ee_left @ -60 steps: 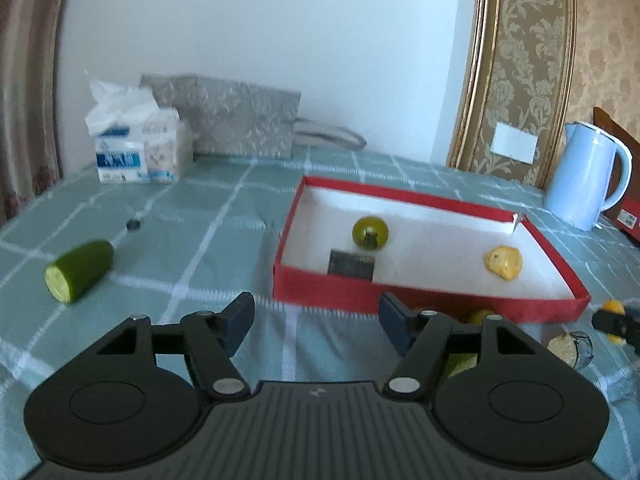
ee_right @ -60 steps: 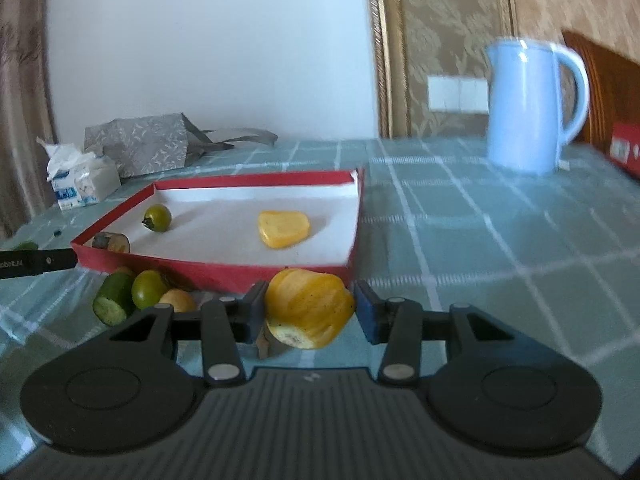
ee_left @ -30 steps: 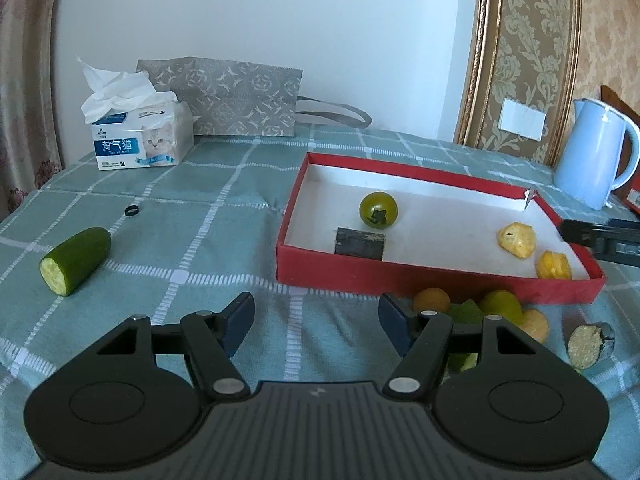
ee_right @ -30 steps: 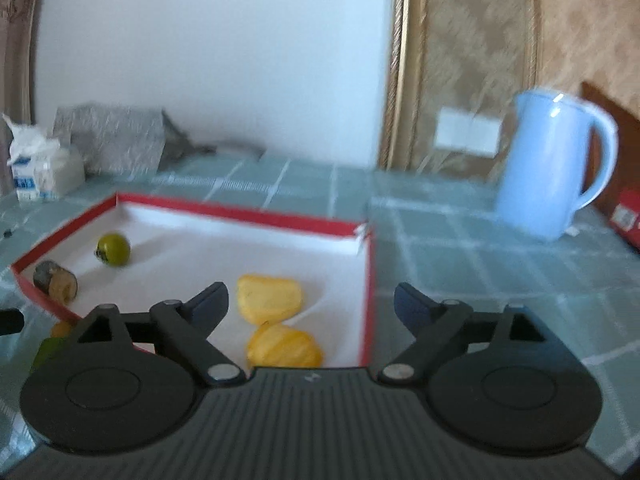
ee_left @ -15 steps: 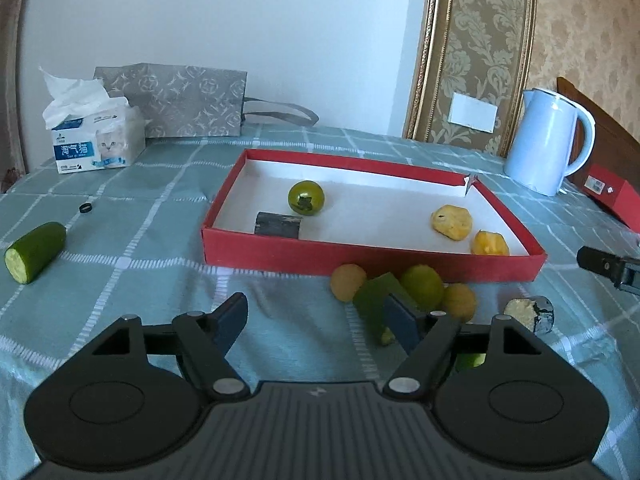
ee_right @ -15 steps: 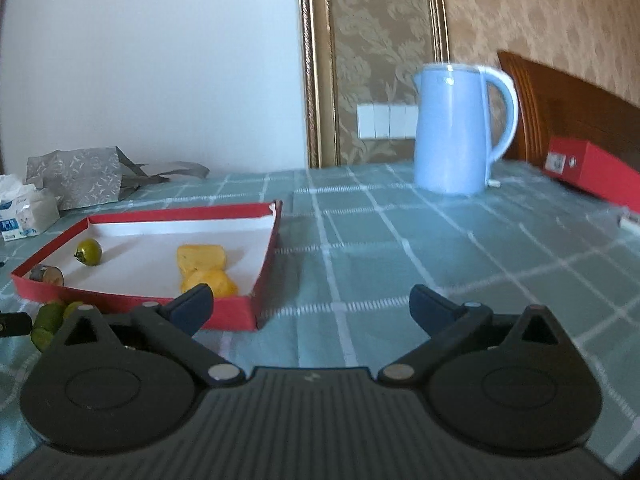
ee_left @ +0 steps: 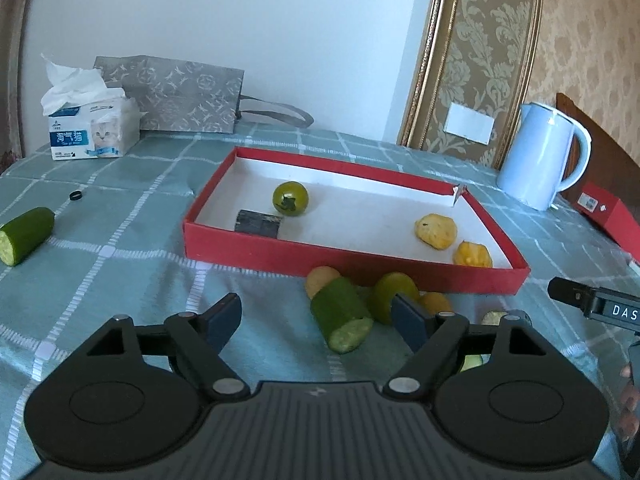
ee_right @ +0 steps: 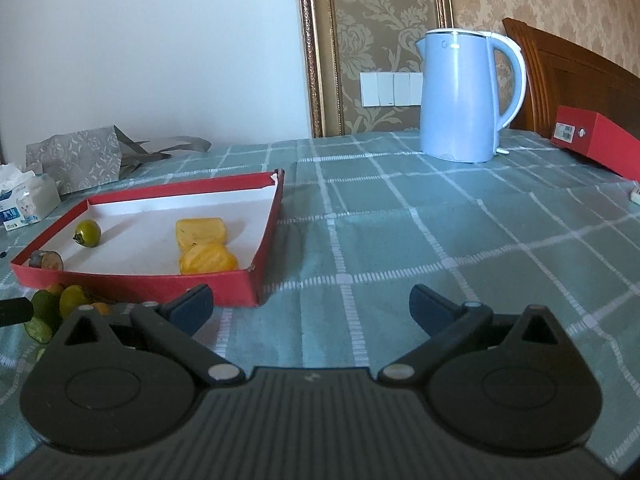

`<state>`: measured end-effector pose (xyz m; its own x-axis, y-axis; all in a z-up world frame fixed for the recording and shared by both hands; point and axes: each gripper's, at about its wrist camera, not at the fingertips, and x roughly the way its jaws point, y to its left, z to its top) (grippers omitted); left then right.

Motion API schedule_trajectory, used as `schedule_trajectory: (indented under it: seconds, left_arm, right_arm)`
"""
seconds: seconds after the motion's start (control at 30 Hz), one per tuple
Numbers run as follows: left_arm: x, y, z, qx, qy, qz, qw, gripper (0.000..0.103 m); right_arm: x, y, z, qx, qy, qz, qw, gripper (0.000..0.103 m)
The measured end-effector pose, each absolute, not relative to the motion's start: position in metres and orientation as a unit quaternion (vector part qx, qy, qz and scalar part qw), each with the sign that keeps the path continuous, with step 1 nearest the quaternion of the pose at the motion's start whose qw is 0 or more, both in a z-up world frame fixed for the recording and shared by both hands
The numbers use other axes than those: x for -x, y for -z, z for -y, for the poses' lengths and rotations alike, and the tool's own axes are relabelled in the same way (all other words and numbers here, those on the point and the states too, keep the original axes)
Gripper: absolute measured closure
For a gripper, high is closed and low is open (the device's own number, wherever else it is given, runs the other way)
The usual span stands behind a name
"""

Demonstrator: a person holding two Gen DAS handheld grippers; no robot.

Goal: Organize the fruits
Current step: 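Close the left gripper around the green cucumber chunk beside the tray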

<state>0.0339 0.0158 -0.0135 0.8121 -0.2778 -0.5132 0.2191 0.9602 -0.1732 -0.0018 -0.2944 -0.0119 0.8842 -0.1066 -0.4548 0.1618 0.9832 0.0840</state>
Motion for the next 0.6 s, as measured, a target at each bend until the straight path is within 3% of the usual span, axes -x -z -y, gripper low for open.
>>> schedule_trajectory:
  seconds: [0.6]
  left_arm:
    - [-0.054, 0.027, 0.014, -0.020, 0.075, -0.317, 0.945, 0.021]
  right_arm:
    - [0.002, 0.012, 0.294, -0.063, 0.065, -0.233, 0.968, 0.000]
